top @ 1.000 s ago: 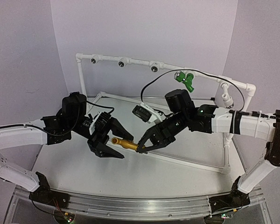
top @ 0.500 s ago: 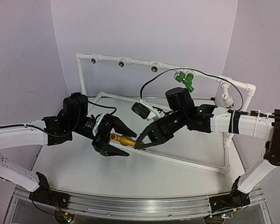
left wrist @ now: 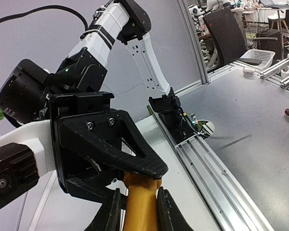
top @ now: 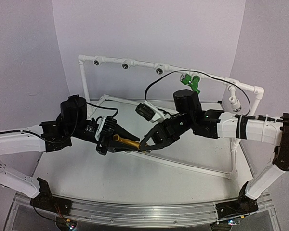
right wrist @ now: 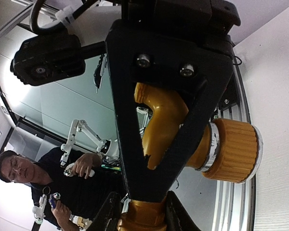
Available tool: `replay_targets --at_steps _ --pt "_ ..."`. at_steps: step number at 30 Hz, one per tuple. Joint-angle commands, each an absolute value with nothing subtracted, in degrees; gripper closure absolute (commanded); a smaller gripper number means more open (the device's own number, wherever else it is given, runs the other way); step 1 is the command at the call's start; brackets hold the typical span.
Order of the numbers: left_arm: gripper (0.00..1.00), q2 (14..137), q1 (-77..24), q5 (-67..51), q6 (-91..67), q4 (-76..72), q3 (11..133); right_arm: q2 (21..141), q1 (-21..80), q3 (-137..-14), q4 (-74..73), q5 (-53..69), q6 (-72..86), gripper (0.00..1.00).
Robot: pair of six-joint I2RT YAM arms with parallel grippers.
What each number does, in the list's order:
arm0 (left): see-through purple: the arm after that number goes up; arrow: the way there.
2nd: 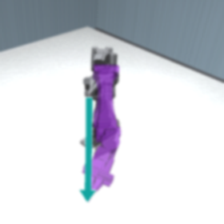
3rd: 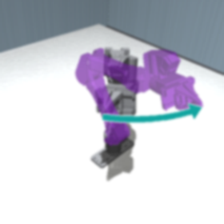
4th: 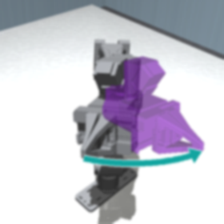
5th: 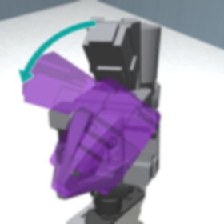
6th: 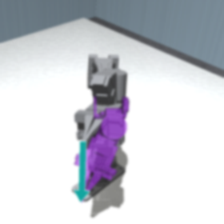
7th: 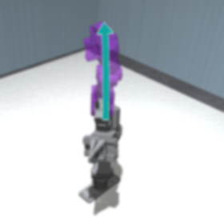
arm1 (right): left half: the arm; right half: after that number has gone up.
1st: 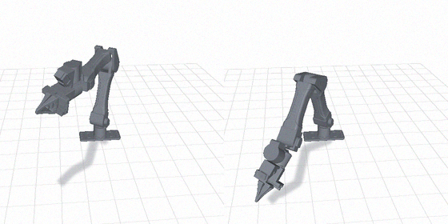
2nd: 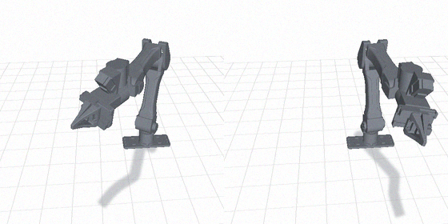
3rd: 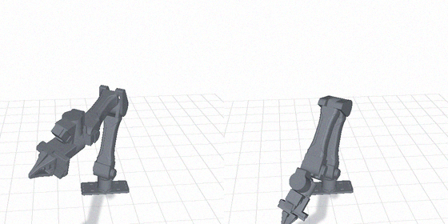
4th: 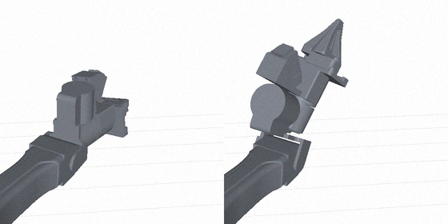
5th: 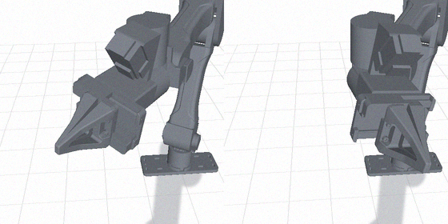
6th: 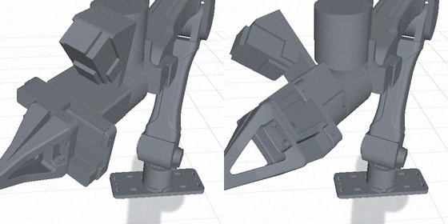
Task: Install the water faucets
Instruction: Pass from the right arm to the left, then pass from the left arm to the right
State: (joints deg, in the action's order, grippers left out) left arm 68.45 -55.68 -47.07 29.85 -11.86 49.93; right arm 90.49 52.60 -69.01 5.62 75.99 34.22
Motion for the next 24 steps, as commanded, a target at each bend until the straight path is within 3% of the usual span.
replay_targets --at_steps 1,4,6,9,13,18,24 --pt "1.0 64.4 -55.55 -38.58 23.15 -12.22 48.81 86.98 52.67 -68.6 11.74 71.83 33.3 0.69" --pt "1.0 63.03 -55.47 -31.28 14.19 -12.23 48.59 85.03 52.17 -67.22 9.58 64.92 30.2 0.29" --pt "1.0 62.11 -55.46 -27.08 8.04 -12.16 48.3 82.52 52.11 -66.75 3.45 56.81 24.02 0.14" --pt "1.0 60.87 -55.46 -25.34 -0.62 -12.13 47.63 79.69 52.07 -65.2 0.43 46.86 17.27 0.04" --pt "1.0 61.2 -55.45 -26.5 -9.03 -12.13 48.49 79.72 52.08 -65.95 0.18 45.03 12.9 0.06" --pt "1.0 62.31 -55.42 -29.3 -12.79 -12.07 49.3 84.06 52.12 -70.2 0.57 49.52 13.86 0.35" --pt "1.0 63.21 -55.41 -30.31 -13.19 -12.0 49.47 84.69 52.12 -70.6 1.84 50.89 14.49 0.39"
